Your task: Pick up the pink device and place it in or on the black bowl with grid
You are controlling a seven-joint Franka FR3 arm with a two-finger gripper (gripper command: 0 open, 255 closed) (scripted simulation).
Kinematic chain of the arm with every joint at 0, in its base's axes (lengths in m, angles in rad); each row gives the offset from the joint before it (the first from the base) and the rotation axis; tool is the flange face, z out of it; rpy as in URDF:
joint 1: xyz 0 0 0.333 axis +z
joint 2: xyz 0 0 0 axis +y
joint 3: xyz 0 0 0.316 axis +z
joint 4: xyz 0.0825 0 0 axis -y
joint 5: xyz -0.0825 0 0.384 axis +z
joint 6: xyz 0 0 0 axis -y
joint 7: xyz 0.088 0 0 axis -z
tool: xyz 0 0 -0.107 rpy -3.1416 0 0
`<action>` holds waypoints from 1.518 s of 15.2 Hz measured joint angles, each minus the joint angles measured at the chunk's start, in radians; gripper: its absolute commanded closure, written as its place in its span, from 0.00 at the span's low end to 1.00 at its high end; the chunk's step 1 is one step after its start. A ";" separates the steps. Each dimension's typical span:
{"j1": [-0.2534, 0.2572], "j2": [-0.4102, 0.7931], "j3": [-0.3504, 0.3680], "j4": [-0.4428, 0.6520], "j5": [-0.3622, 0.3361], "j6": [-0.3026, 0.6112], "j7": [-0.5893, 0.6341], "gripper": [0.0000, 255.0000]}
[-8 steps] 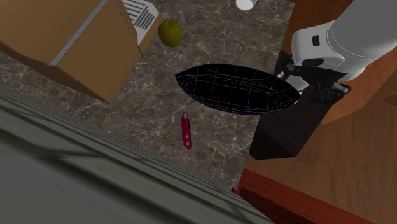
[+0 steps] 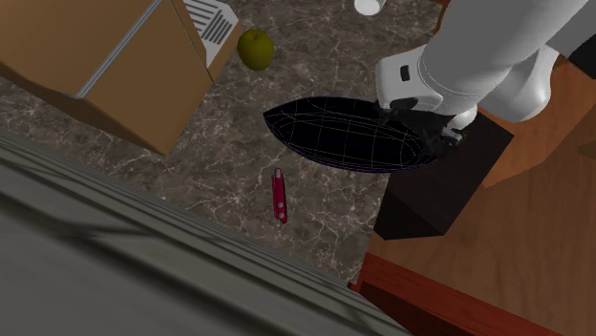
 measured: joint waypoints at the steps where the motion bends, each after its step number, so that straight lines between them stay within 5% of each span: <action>1: 0.001 0.020 -0.015 0.013 -0.009 0.012 -0.027 0.00; 9: 0.028 0.286 -0.152 0.158 -0.030 0.183 -0.262 0.00; 18: 0.040 0.611 -0.262 0.416 0.072 0.284 -0.543 0.00; 23: 0.039 0.659 -0.266 0.420 0.095 0.329 -0.576 0.00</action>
